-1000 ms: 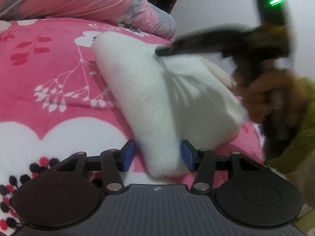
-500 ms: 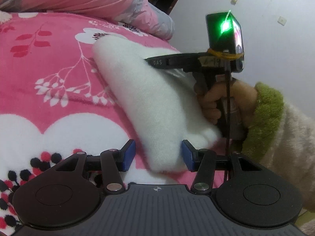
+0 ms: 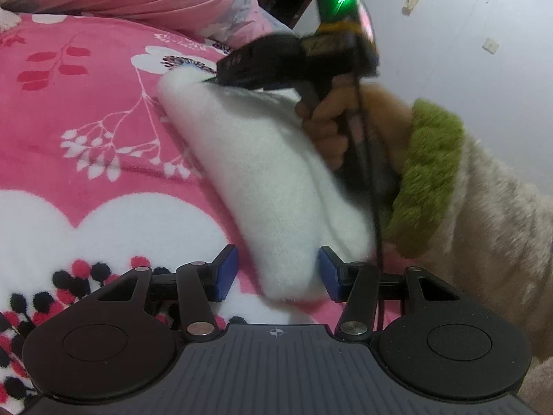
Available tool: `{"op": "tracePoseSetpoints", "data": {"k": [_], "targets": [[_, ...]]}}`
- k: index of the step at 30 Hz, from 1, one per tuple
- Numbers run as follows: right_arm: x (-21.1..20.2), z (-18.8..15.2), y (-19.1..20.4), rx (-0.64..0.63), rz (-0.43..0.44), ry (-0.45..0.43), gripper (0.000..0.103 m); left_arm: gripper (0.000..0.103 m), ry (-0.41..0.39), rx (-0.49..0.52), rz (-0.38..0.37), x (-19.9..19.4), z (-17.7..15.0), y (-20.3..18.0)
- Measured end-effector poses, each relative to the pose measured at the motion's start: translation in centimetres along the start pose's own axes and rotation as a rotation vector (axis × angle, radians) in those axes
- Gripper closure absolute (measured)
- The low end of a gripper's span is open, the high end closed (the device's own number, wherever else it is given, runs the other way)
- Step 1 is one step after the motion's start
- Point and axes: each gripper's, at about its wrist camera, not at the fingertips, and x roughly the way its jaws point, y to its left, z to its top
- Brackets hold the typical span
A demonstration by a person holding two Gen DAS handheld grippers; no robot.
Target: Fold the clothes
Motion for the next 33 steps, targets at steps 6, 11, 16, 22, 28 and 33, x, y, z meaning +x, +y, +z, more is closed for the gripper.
{"op": "tracePoseSetpoints", "data": {"k": [6,11,16,22,28,33], "targets": [[3.4,0.2,1.3,-0.040,-0.007,0.034,0.097,0.052,0.008,0.008,0.006,-0.1,0.0,0.0],[0.6,0.2,0.3,0.028,0.002,-0.029,0.096,0.051,0.005,0.012,0.012,-0.4,0.3,-0.2],[-7.9,-1.8,-3.6,0.173,-0.056,-0.207,0.091,0.052,-0.068,0.038,0.053,-2.8,1.1,-0.4],[-17.4,-6.5,-7.8,0.271,-0.144,-0.311,0.090,0.052,-0.173,0.089,0.043,-3.7,4.7,-1.3],[-17.0,-11.5,-5.7,0.168,-0.121,-0.262,0.090,0.054,-0.129,0.266,0.066,1.5,7.5,-4.6],[-14.0,-15.3,-4.9,0.044,-0.227,-0.216,0.091,0.057,-0.062,0.393,0.149,5.2,6.3,-5.1]]}}
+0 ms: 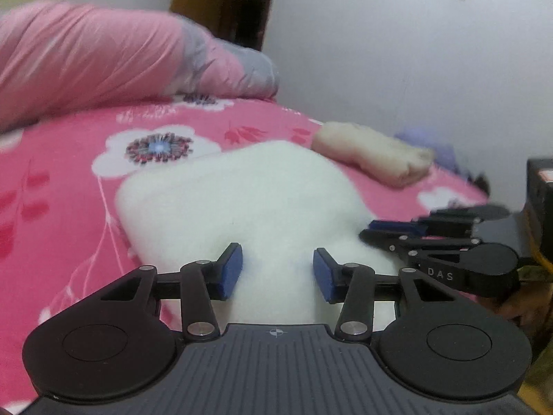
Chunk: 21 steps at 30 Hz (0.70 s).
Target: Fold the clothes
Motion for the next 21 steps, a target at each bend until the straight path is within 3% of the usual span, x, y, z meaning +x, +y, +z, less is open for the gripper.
{"op": "tracePoseSetpoints", "data": {"k": [2,6,9,12,16,21], "targets": [[-0.3,0.2,0.3,0.000,-0.009,-0.003,0.090,0.057,0.008,0.044,0.029,-0.2,-0.1,-0.7],[-2.2,0.4,0.1,0.044,0.001,-0.046,0.089,0.057,0.027,0.037,0.042,-0.9,1.1,-0.8],[-3.1,-0.9,-1.0,0.094,0.024,-0.025,0.088,0.056,-0.016,0.088,0.049,-0.8,2.6,-1.3],[-3.6,-2.4,-2.0,0.145,0.052,-0.008,0.079,0.055,-0.038,0.116,0.038,0.1,3.7,-1.9],[-4.5,-2.9,-3.3,0.203,0.110,-0.026,0.075,0.056,0.061,0.079,0.048,3.7,3.7,-2.1],[-6.7,-4.0,-7.7,0.381,0.179,-0.063,0.057,0.054,0.050,0.095,0.059,4.0,2.8,-2.4]]}}
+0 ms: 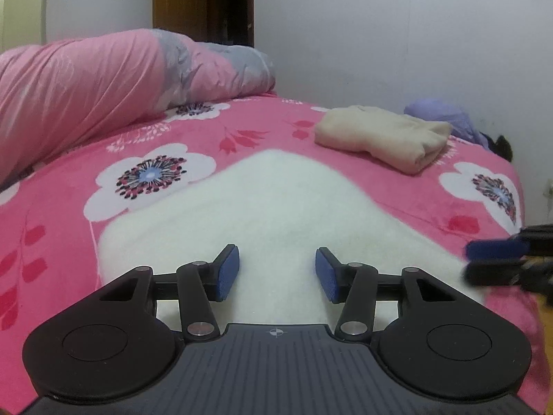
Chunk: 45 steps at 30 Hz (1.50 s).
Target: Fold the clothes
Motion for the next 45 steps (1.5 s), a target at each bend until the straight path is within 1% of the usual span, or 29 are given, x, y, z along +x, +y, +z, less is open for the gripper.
{"op": "tracePoseSetpoints", "data": {"k": [3,7,11,12,14,17,20,24,27,31,37,40,42,43,45], "targets": [[-0.3,-0.3,-1.7,0.059,0.017,0.007,0.057,0.053,-0.001,-0.008,0.000,0.0,0.0,0.0],[-0.4,-0.9,-2.8,0.122,0.078,0.010,0.057,0.052,0.002,-0.012,0.008,0.2,0.3,-0.3],[-1.3,-1.3,-1.9,0.033,0.072,-0.037,0.057,0.052,0.003,-0.012,0.011,0.2,0.3,-0.4],[-1.4,-1.4,-1.6,0.014,0.077,-0.035,0.058,0.052,0.003,-0.012,0.012,0.2,0.3,-0.5],[-1.0,-1.4,-1.6,0.015,0.083,-0.020,0.058,0.052,0.001,-0.014,0.011,0.2,0.3,-0.4],[-0.6,-1.6,-1.7,0.050,0.120,0.000,0.061,0.052,-0.001,-0.014,0.013,0.2,0.2,-0.5],[-0.5,-1.8,-1.7,0.081,0.121,0.008,0.062,0.052,0.000,-0.014,0.015,0.2,0.2,-0.5],[-0.8,-2.4,-2.4,0.158,0.136,0.023,0.062,0.052,0.000,-0.014,0.015,0.2,0.2,-0.5],[-1.1,-2.7,-2.7,0.207,0.146,0.026,0.063,0.052,-0.002,-0.016,0.013,0.2,0.2,-0.5],[-1.7,-2.5,-2.3,0.224,0.168,0.010,0.065,0.051,-0.004,-0.021,0.009,0.3,0.2,-0.4],[-1.3,-2.4,-2.1,0.281,0.178,0.054,0.065,0.051,-0.017,-0.027,-0.007,0.3,0.0,-0.1],[-0.3,-2.0,-1.7,0.304,0.148,0.072,0.065,0.051,-0.025,-0.034,-0.016,0.2,-0.2,0.1],[0.5,-1.9,-1.8,0.342,0.138,0.074,0.065,0.051,-0.031,-0.039,-0.022,0.2,-0.2,0.2],[0.9,-2.0,-1.7,0.357,0.132,0.074,0.065,0.051,-0.033,-0.042,-0.024,0.2,-0.3,0.3],[1.5,-2.2,-1.5,0.375,0.114,0.071,0.071,0.051,-0.036,-0.050,-0.029,0.2,-0.3,0.4]]}}
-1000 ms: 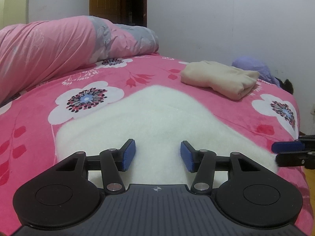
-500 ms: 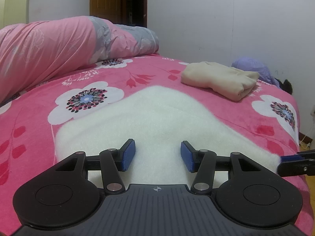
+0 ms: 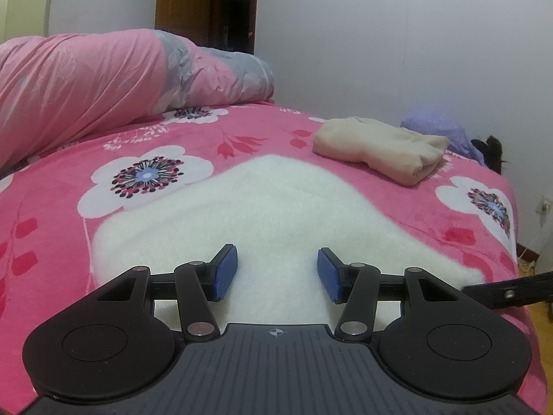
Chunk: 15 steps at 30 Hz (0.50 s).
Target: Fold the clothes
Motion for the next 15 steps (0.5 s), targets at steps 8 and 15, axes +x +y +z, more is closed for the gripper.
{"op": "tracePoseSetpoints", "data": {"k": [8,15], "targets": [[-1.7,-1.3,0.8,0.025,-0.003,-0.066,0.084,0.051,0.004,-0.003,-0.004,-0.3,0.1,0.1],[-2.5,-1.5,0.9,0.033,0.009,-0.063,0.086,0.051,0.015,0.011,0.005,-0.5,0.1,-0.4]]}}
